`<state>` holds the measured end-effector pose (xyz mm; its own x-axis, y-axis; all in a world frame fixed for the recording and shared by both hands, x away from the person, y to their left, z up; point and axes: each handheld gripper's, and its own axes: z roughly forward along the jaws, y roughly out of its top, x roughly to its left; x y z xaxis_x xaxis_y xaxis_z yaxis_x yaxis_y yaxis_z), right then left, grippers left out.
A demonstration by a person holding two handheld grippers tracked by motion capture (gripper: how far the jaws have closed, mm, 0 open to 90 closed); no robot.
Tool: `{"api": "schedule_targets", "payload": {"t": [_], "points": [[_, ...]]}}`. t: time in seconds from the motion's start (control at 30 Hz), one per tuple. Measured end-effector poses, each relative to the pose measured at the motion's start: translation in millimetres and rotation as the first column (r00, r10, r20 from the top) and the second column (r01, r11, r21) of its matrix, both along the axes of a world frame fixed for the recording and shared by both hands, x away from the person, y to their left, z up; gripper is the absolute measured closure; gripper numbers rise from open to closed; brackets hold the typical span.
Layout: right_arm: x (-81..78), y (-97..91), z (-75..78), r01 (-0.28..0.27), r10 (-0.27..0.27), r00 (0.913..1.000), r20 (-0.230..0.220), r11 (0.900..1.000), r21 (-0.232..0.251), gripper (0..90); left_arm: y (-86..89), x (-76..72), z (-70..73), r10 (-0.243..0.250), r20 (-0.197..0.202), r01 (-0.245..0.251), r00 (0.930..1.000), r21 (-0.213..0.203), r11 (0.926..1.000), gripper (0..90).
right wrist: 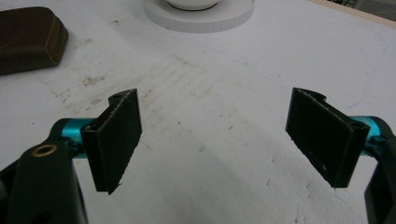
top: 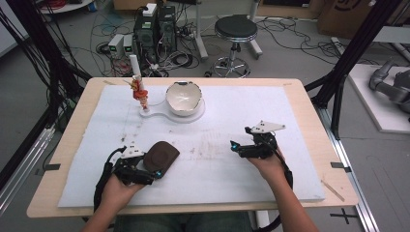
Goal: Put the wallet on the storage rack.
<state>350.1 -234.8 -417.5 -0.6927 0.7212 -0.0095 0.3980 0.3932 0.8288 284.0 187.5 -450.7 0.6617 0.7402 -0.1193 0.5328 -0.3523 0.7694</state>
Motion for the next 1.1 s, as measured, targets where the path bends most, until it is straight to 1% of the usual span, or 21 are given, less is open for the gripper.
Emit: {"api": "schedule_targets", "payload": {"t": [0.03,0.07,0.1,0.13,0.2,0.3,0.43,0.53,0.63,0.67,0.7,0.8,0.83,0.97,1.0,1.03,1.07,1.1], "points": [[0.0,0.0,0.0,0.0,0.0,1.0,0.0,1.0,0.0,18.6,0.6,0.8,-0.1,-0.009,-0.014,0.009,0.9999,-0.01,0.9999,12.3],[0.0,-0.1,0.0,0.0,0.0,1.0,0.001,1.0,0.0,18.6,1.6,2.1,-0.2,-0.021,-0.019,0.021,0.9996,-0.008,0.9997,14.0],[-0.1,-0.2,0.1,0.0,-0.001,1.0,0.002,1.0,0.002,18.6,2.3,3.3,-0.6,-0.027,-0.029,0.027,0.9992,-0.016,0.9995,16.2],[-0.1,-0.2,0.1,0.0,-0.001,1.0,0.002,1.0,0.002,18.6,3.3,4.3,-0.8,-0.034,-0.035,0.033,0.9988,-0.019,0.9993,16.2],[-0.1,-0.6,0.3,0.001,-0.001,1.0,0.005,1.0,-0.002,18.6,4.0,5.0,-0.6,-0.037,-0.038,0.037,0.9986,-0.02,0.9991,18.2],[-0.4,-0.6,0.5,0.0,0.0,1.0,0.004,1.0,-0.002,18.6,4.4,5.8,0.9,-0.043,-0.038,0.042,0.9984,-0.009,0.9991,22.3],[-0.2,-0.5,0.4,0.002,-0.002,1.0,0.005,1.0,-0.002,18.6,6.2,4.7,3.6,-0.043,-0.017,0.043,0.9989,0.001,0.9991,31.2],[-0.2,-0.3,0.2,0.002,-0.002,1.0,0.004,1.0,-0.002,18.6,8.3,5.0,4.3,-0.039,-0.023,0.039,0.999,-0.006,0.9992,36.4],[-0.3,-0.1,0.1,0.002,-0.002,1.0,0.001,1.0,-0.002,18.6,11.7,5.4,5.4,-0.039,-0.015,0.039,0.9991,-0.012,0.9992,43.8],[-0.1,-0.1,0.0,0.002,-0.002,1.0,0.002,1.0,-0.003,18.6,12.3,5.4,5.3,-0.037,-0.016,0.037,0.9992,-0.02,0.9991,45.4],[-0.2,0.0,0.1,0.002,-0.002,1.0,0.0,1.0,-0.003,18.6,13.8,5.6,5.9,-0.042,-0.016,0.042,0.999,-0.018,0.999,47.2],[-0.1,0.1,0.0,0.002,-0.002,1.0,0.001,1.0,-0.002,18.6,15.4,4.5,7.5,-0.042,-0.001,0.042,0.9991,-0.019,0.9989,52.6],[-0.1,0.0,0.0,0.002,-0.002,1.0,0.001,1.0,-0.004,18.6,15.1,3.8,8.1,-0.043,0.01,0.043,0.999,-0.016,0.999,54.1],[-0.1,-0.3,0.1,0.002,-0.002,1.0,0.001,1.0,-0.002,18.6,14.9,1.6,11.0,-0.06,0.046,0.06,0.9971,0.0,0.9982,57.1],[0.0,-0.3,0.1,0.002,-0.002,1.0,0.001,1.0,-0.001,18.6,14.8,1.1,11.6,-0.061,0.054,0.061,0.9967,-0.004,0.9981,57.6],[-0.2,-0.4,0.1,0.003,-0.003,1.0,0.0,1.0,0.0,18.6,15.3,0.6,12.9,-0.056,0.052,0.057,0.9971,-0.011,0.9983,59.0],[0.0,-0.6,0.1,0.002,-0.002,1.0,0.002,1.0,-0.001,18.6,17.0,0.4,15.3,-0.057,0.048,0.058,0.9972,-0.023,0.998,61.5],[0.1,-0.8,0.2,0.001,-0.001,1.0,0.004,1.0,0.0,18.6,19.5,0.1,18.6,-0.063,0.051,0.065,0.9967,-0.039,0.9971,66.3]]}}
